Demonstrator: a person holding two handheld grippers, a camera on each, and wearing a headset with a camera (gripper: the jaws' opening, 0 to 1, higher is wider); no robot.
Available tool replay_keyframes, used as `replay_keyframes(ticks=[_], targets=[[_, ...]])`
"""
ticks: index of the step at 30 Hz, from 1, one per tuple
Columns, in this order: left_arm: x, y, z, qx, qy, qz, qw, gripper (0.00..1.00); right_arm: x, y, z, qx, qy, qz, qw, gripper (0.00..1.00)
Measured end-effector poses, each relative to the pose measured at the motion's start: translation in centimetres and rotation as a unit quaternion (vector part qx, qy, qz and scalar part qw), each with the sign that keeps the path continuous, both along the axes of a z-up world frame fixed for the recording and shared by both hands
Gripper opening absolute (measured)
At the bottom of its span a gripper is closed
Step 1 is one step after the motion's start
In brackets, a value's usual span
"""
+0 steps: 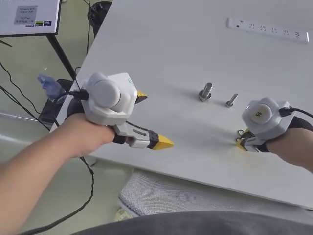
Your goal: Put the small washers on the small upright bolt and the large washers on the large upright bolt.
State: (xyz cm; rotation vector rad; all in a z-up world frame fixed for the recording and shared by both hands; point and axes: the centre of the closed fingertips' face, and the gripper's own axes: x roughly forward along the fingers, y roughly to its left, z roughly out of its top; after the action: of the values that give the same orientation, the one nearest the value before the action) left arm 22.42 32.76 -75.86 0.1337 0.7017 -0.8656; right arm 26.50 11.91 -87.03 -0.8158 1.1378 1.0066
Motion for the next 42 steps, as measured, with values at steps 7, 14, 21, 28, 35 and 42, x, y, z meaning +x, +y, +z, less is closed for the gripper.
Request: replay_keyframes(ticks=[7,14,21,28,35,42], targets=[[-0.32,0.03,-0.18,-0.004,0.003,0.002,1.0000,0.85,0.16,0.08,-0.02,0.003,-0.002,-0.008,1.0000,0.15],[-0.51,0.02,-0.21,-0.006,0.003,0.002,1.0000,0.84,0.16,0.07,-0.02,0.002,0.002,-0.001,1.0000,0.15],[-0.44,0.19,-0.17,-0.009,0.001,0.005,0.9999,0.83,0.08,0.07,-0.01,0.006,0.003,0.026,0.9996,0.15],[-0.79,0.14,-0.24,-0.008,0.003,0.004,1.0000,0.83,-0.13,0.13,-0.02,0.014,0.013,0.038,0.9991,0.18],[-0.89,-0.20,-0.21,-0.006,0.003,0.001,1.0000,0.82,-0.07,0.05,0.01,0.018,0.009,0.049,0.9986,0.15],[-0.97,-0.29,-0.26,-0.004,0.005,0.003,1.0000,0.81,-0.12,0.01,0.04,0.018,0.013,0.071,0.9973,0.15]])
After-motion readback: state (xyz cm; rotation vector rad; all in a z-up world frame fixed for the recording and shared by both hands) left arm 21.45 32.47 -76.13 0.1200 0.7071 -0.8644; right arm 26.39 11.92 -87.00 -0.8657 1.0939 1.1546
